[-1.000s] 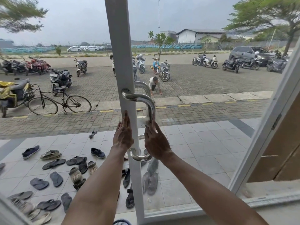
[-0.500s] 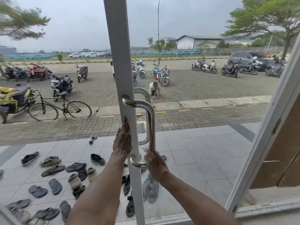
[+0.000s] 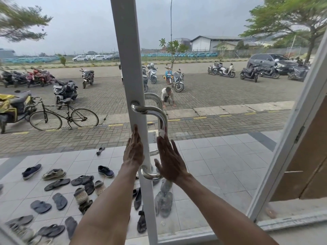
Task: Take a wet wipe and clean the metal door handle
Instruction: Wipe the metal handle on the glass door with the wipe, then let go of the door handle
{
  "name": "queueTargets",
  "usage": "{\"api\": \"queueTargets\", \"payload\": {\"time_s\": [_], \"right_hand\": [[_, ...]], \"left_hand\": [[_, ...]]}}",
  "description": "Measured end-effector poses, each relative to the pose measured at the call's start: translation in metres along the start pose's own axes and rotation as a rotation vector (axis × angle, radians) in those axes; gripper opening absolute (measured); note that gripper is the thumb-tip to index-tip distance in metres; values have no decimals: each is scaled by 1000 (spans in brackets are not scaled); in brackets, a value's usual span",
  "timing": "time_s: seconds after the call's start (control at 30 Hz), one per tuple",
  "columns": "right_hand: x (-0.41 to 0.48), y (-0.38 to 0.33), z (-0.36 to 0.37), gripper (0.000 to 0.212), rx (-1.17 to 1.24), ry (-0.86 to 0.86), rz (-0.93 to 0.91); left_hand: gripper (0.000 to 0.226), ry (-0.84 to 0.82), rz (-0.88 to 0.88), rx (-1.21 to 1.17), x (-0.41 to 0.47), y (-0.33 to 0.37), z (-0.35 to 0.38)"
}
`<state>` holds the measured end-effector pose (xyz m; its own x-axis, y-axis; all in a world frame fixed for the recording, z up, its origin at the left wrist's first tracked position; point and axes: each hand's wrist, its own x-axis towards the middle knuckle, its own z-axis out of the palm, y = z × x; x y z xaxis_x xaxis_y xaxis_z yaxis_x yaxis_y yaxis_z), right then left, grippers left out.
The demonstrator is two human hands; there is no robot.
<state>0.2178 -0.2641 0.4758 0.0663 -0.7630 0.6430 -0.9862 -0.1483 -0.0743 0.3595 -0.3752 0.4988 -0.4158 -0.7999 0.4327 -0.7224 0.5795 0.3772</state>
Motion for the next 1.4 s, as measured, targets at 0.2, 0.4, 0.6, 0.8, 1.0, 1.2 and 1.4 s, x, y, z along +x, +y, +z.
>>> {"api": "queueTargets", "payload": {"time_s": [0.2,0.4,0.6,0.8,1.0,1.2,1.4], "right_hand": [[49,-40,-24,95,400,282,195],[49,-31,-2,102,800,155,751],[-13,-8,41,97,915,-174,979],[-42,14,129,89,1074,-167,1220],[-42,-20,94,68,1757,13,1304],[-33,-57,93,35,2085,241,1481],[-10,-81,113,119,2292,295,1484]], "left_hand": [[105,5,-7,-22,2,-4,1],[116,-19,90,69,1,-9,-6],[118,-13,80,38,1,-9,-3],[122,-13,61,-1,-2,-8,0],[122,-16,47,26,-3,-9,3],[121,-36,87,93,-1,-19,-1],[105,-74,159,142,-1,-23,-15]]}}
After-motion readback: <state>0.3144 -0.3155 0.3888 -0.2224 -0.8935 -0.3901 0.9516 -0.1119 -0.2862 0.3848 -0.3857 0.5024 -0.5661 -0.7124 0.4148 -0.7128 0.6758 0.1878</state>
